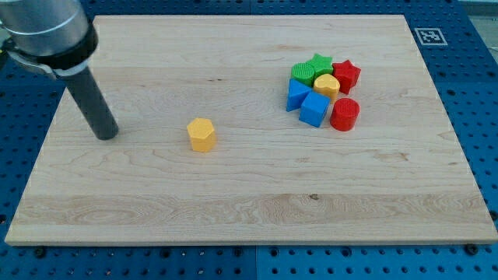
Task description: Push the hexagon to the bottom right side of the board
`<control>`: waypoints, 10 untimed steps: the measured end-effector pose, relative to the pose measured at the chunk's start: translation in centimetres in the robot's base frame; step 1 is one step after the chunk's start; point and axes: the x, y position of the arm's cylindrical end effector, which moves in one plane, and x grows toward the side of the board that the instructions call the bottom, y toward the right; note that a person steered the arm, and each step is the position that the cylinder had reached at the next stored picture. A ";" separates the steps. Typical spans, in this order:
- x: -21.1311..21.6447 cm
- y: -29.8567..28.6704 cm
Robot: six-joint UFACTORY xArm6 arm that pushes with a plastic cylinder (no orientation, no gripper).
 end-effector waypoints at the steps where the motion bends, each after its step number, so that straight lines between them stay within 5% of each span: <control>1: 0.2 0.0; 5: -1.1 -1.3; 8: -0.1 14.6; 10: 2.9 14.5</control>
